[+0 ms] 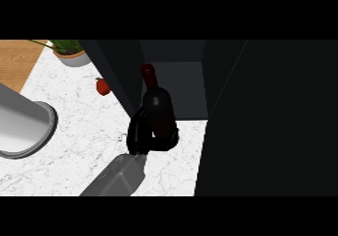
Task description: Pick up the wine, place it into the cabinet and close the cabinet
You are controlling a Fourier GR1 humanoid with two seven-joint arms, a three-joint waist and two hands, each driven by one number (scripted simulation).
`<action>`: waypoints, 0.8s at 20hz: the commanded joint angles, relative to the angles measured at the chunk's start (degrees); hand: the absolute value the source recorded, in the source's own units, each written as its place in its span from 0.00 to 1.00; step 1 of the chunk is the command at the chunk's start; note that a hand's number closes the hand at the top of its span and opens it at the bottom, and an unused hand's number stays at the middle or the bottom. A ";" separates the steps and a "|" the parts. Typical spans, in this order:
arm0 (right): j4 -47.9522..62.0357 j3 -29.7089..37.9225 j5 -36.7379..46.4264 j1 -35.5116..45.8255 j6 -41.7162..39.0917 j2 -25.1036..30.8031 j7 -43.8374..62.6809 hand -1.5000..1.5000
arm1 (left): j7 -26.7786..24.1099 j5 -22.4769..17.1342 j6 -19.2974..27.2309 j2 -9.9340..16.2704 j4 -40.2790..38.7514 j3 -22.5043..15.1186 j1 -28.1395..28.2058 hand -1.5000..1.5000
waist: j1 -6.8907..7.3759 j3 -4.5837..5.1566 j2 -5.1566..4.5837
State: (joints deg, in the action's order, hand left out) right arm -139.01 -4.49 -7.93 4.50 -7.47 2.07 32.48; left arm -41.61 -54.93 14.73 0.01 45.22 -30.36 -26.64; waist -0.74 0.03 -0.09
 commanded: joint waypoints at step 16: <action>3.40 4.33 -4.34 -0.95 -2.83 1.32 -4.61 0.00 | 0.61 -8.69 -1.18 -0.01 -18.83 5.87 -20.60 1.00 | -0.60 -0.01 -0.24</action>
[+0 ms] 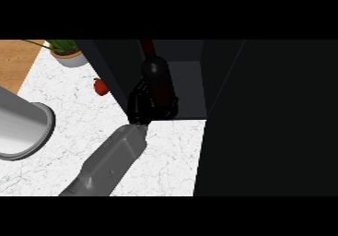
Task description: Pick up the wine, place it into the cabinet and close the cabinet
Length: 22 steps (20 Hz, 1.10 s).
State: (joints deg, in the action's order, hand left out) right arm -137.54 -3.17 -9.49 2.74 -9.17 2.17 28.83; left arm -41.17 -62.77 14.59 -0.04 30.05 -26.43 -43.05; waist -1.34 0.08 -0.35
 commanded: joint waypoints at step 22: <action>5.67 -1.82 1.08 3.41 -0.55 -1.09 -4.44 0.00 | 5.65 -4.35 0.51 0.04 -17.22 3.66 -18.64 1.00 | -3.19 -0.02 -1.00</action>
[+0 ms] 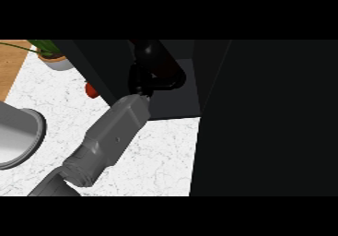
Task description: Pick up the wine, place it into the cabinet and close the cabinet
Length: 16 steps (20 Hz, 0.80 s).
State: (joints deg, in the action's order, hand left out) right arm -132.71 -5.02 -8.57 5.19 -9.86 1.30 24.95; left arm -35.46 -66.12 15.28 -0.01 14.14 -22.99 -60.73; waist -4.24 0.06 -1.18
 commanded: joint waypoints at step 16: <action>3.05 -0.45 -1.44 4.18 -0.90 0.55 0.15 0.00 | -1.46 -7.00 3.40 0.01 6.03 -9.00 4.66 1.00 | -3.72 0.05 -0.73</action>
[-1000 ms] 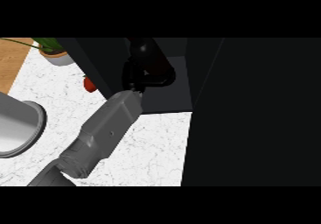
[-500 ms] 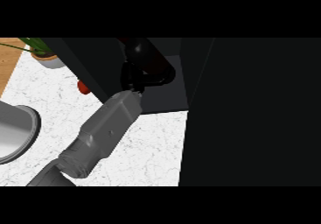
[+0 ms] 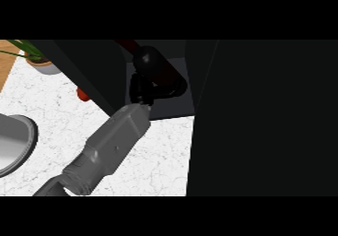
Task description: Pick up the wine, place it into the cabinet and close the cabinet
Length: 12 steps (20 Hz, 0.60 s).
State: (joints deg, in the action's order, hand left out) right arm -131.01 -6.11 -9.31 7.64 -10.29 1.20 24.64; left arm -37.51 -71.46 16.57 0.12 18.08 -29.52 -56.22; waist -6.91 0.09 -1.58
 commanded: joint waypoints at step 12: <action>-1.47 -0.80 -1.38 -0.63 -0.65 0.26 0.90 0.00 | -4.73 -12.34 7.76 -0.12 5.44 -4.17 0.82 0.00 | -1.37 0.03 -0.16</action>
State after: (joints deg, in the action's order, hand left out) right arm -131.75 -5.83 -10.85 7.22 -11.12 1.73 24.80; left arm -41.25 -80.64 21.96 0.01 22.66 -33.15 -54.84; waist -8.20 0.10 -1.83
